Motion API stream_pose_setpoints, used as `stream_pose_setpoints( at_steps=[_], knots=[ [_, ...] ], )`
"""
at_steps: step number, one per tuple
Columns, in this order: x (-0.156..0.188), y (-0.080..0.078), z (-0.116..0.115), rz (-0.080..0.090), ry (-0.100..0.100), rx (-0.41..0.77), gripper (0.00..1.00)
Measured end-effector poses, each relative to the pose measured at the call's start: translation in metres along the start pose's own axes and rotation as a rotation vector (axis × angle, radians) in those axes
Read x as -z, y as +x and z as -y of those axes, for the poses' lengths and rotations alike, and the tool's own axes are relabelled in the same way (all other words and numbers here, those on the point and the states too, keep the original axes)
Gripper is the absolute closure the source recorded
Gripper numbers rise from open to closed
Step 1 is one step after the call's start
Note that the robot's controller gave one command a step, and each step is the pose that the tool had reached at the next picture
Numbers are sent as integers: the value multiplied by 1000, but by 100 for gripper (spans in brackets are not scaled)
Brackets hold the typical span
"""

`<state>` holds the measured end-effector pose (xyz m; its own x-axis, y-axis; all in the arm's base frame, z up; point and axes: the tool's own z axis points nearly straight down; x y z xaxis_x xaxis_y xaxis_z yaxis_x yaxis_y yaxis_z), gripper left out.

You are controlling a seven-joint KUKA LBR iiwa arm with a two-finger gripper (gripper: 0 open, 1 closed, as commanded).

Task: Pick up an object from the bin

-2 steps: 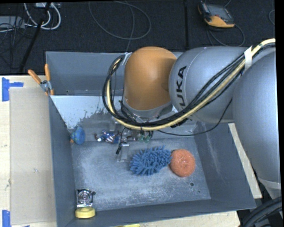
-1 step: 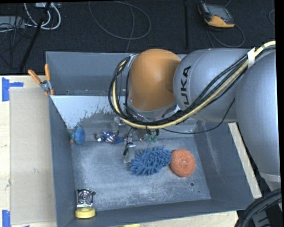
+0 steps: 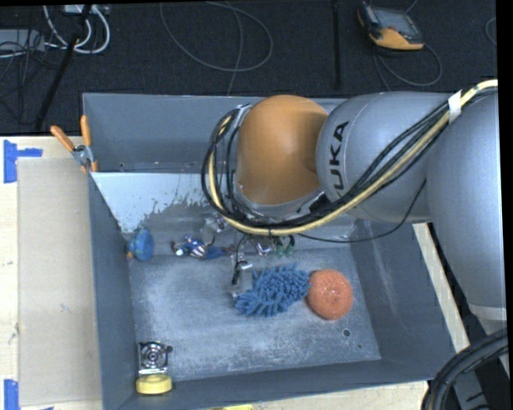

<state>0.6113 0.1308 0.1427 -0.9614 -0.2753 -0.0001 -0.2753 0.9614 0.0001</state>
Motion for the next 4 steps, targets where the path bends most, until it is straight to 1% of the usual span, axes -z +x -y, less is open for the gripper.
stream_pose_setpoints(
  at_steps=[1,2,3,4],
  knots=[
    [-12,19,31,-1,-1,-295,0],
    [-33,21,42,-1,0,-252,0],
    [-50,31,46,0,-1,-121,0],
    [-72,79,101,-1,0,-310,100]
  ],
)
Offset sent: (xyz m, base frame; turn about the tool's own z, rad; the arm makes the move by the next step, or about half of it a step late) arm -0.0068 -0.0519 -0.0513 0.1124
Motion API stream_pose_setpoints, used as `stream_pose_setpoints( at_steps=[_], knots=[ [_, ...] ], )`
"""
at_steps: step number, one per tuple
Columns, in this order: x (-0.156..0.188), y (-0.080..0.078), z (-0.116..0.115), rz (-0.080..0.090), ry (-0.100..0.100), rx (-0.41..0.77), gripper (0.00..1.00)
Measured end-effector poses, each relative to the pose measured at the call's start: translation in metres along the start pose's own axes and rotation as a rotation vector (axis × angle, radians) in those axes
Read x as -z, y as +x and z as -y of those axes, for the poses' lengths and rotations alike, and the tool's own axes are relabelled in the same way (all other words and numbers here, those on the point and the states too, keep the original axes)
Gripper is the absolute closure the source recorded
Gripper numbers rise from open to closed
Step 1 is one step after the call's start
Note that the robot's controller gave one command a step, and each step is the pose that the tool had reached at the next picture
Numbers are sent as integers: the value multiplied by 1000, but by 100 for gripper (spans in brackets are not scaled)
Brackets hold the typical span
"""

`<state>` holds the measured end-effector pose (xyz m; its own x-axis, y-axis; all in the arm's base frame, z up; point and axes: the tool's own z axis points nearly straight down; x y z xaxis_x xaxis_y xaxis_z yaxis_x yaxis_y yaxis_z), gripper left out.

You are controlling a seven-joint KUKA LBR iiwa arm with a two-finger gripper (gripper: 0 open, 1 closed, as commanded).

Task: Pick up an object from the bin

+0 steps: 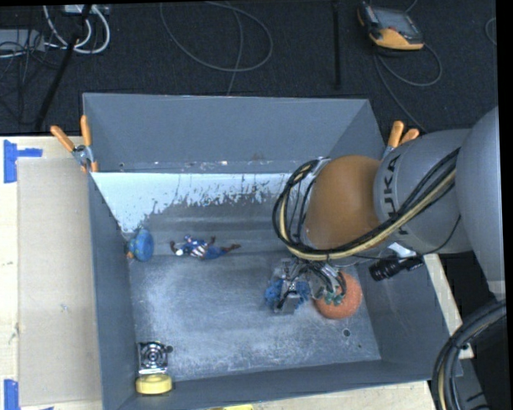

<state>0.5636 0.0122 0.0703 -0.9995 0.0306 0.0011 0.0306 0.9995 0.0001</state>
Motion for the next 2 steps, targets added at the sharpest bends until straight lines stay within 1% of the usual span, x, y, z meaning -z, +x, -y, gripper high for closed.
stream_pose_setpoints(
  at_steps=[1,2],
  knots=[
    [0,0,0,0,0,-1,100],
    [200,11,23,6,0,4,100]
  ],
)
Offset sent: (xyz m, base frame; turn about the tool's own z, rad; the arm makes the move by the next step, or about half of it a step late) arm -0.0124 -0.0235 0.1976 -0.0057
